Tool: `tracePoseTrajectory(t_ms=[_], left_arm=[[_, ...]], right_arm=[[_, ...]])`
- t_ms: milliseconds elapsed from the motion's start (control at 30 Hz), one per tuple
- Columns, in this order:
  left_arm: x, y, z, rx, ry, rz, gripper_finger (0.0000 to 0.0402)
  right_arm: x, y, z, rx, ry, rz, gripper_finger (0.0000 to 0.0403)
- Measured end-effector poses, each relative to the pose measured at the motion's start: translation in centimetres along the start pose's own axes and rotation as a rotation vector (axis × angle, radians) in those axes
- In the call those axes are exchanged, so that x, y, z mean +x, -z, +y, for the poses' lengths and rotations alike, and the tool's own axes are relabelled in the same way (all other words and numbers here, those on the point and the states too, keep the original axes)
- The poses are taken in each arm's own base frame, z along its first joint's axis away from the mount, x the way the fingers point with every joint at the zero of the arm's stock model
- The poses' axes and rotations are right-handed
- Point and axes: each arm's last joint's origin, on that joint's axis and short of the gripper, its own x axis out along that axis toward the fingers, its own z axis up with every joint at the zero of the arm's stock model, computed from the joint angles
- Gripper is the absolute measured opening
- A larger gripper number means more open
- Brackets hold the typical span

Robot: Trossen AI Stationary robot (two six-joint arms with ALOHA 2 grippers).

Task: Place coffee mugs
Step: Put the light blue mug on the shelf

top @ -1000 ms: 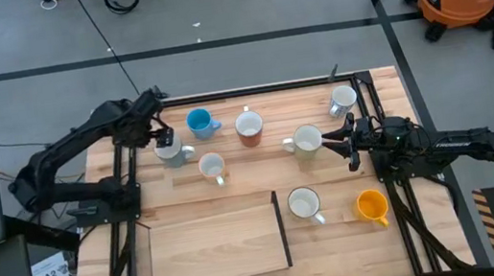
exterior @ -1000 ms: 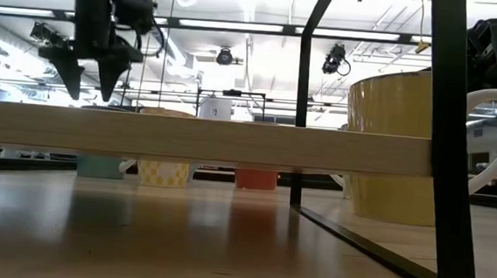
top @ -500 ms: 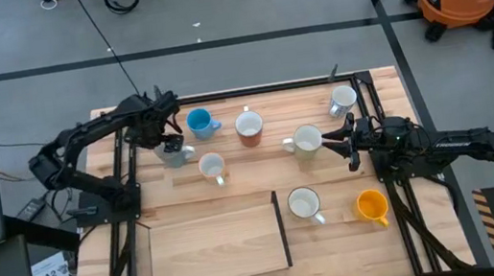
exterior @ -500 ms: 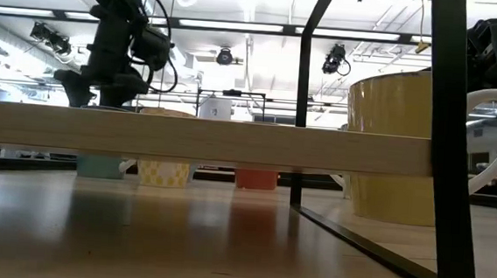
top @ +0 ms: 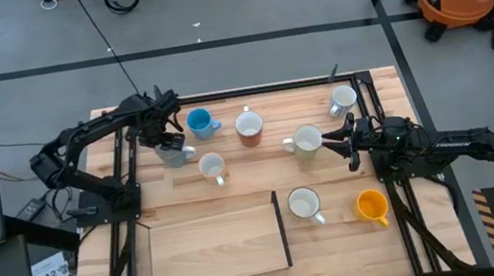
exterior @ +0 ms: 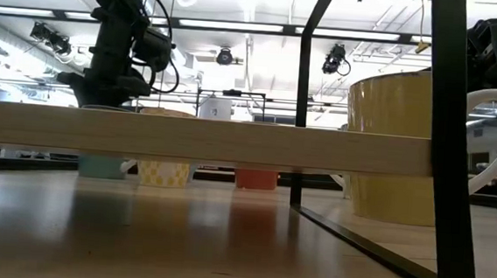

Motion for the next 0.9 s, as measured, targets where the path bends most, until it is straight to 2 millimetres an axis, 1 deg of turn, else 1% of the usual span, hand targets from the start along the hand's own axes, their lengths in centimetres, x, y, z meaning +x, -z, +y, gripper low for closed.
tracePoseTrajectory(t_ms=[167, 467, 600, 767, 900], left_arm=[[0.0, 0.0, 0.0, 0.062, -0.005, -0.003, 0.0104], [-0.1, 0.0, 0.0, 0.068, 0.005, -0.005, 0.0045], [-0.2, 0.0, 0.0, 0.068, 0.012, -0.007, 0.0034], [-1.7, -0.4, -0.1, 0.102, -0.004, -0.025, 0.0038], [-3.6, -0.8, -0.1, 0.115, 0.008, -0.047, 0.0033]], right_arm=[[0.0, 0.0, 0.0, 0.0, 0.0, 0.0, 0.0135], [0.0, 0.0, 0.0, 0.0, 0.0, 0.0, 0.0135], [0.0, 0.0, 0.0, 0.0, 0.0, 0.0, 0.0135], [0.0, 0.0, 0.0, 0.0, 0.0, 0.0, 0.0135], [0.0, 0.0, 0.0, 0.0, 0.0, 0.0, 0.0135]])
